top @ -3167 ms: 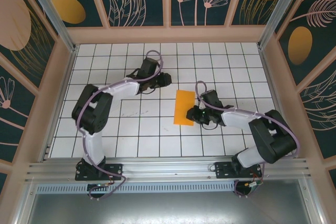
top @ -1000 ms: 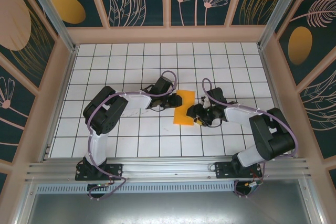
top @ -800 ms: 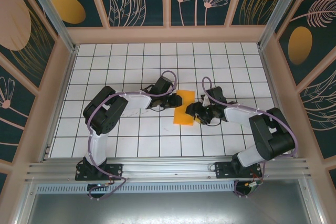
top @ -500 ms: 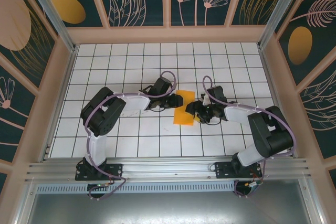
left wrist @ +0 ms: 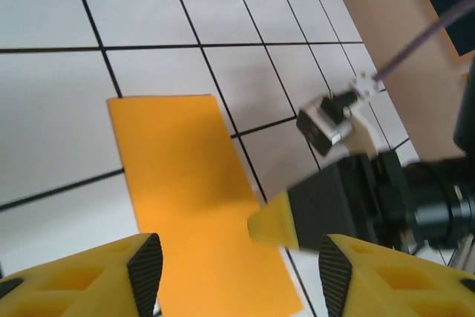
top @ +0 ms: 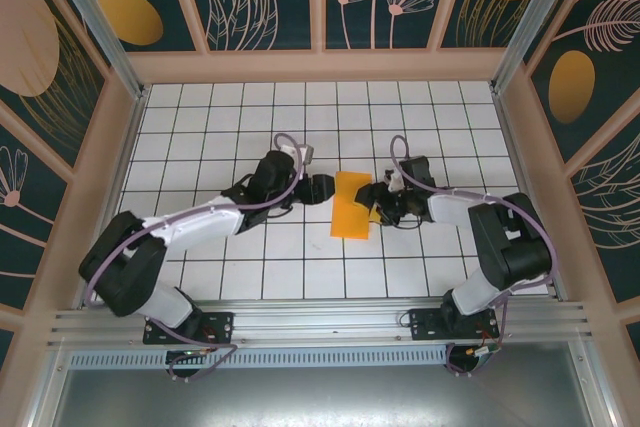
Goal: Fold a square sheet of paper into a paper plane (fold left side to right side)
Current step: Fold the triangle a second time at the center of the table.
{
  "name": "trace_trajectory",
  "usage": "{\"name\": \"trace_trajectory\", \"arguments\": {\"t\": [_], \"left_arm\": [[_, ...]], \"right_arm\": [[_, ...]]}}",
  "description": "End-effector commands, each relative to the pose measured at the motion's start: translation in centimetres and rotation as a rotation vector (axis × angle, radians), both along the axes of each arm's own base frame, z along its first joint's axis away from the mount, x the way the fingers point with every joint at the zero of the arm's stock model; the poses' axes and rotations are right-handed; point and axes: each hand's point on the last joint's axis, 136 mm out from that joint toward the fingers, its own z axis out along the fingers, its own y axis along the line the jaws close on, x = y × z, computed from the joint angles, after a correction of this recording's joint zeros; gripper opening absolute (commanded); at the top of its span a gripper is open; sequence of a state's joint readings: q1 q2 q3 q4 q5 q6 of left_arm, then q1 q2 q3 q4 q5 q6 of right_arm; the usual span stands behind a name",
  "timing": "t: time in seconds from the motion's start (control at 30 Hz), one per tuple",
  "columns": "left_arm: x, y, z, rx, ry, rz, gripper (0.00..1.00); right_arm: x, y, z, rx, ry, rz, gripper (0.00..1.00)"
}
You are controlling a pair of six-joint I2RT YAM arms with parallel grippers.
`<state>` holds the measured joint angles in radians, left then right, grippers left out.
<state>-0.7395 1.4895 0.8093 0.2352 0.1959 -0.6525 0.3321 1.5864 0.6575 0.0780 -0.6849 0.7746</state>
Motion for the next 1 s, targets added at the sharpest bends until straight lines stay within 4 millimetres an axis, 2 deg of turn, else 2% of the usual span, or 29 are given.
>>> {"name": "trace_trajectory", "arguments": {"t": [0.0, 0.07, 0.23, 0.37, 0.43, 0.5, 0.6, 0.8, 0.97], "left_arm": [[-2.2, 0.3, -0.6, 0.083, -0.08, -0.034, 0.64], [-3.8, -0.5, -0.8, 0.117, -0.101, -0.068, 0.66], [-7.1, -4.0, -1.8, 0.213, -0.147, -0.149, 0.71], [-8.3, -7.0, -2.9, 0.303, -0.181, -0.193, 0.76], [-8.7, -8.1, -4.0, 0.377, -0.196, -0.211, 0.78], [-8.6, -9.4, -4.0, 0.415, -0.218, -0.213, 0.8], [-8.3, -9.8, -5.9, 0.516, -0.229, -0.204, 0.83], [-7.4, -9.8, -7.8, 0.669, -0.269, -0.177, 0.85], [-6.9, -9.8, -9.1, 0.769, -0.296, -0.159, 0.84]], "right_arm": [[1.6, 0.5, 1.2, 0.03, -0.025, 0.019, 0.58], [1.9, 0.6, 1.2, 0.03, -0.021, 0.02, 0.58], [2.8, 0.5, 1.3, 0.028, -0.023, 0.014, 0.58], [3.1, 0.5, 1.3, 0.026, -0.018, 0.016, 0.58], [3.3, 0.4, 1.4, 0.026, -0.021, 0.012, 0.58], [3.4, 0.4, 1.5, 0.027, -0.023, 0.011, 0.58], [3.4, 0.4, 1.6, 0.029, -0.023, 0.011, 0.58], [3.3, 0.4, 1.5, 0.03, -0.02, 0.012, 0.58], [3.3, 0.4, 1.5, 0.03, -0.019, 0.012, 0.58]]}}
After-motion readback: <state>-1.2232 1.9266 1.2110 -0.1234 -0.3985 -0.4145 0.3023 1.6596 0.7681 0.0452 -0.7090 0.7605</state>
